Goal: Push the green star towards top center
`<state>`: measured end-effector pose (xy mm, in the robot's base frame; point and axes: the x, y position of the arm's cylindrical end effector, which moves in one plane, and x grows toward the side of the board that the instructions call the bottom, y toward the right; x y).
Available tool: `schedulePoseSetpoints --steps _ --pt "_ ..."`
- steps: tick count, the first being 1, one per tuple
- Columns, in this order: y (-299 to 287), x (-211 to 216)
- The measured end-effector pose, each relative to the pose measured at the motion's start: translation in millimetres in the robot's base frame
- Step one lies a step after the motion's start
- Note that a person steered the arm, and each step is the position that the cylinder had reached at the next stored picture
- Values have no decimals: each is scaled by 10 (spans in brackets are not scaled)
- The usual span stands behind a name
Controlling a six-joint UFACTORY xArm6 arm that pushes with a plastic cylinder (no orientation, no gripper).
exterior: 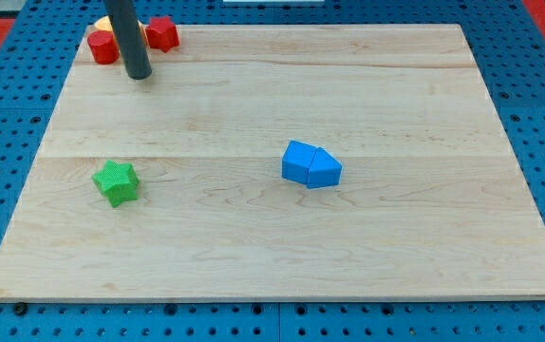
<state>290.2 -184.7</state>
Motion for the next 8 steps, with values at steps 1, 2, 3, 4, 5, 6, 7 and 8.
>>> schedulePoseSetpoints --steps 1,2,3,4,5,6,7,8 --pt "-49 -237" --pt "-21 -283" --pt "163 2" --pt "97 510" --pt "-188 1070" --pt "-272 1738" --pt "-282 2347" --pt "-128 2743"
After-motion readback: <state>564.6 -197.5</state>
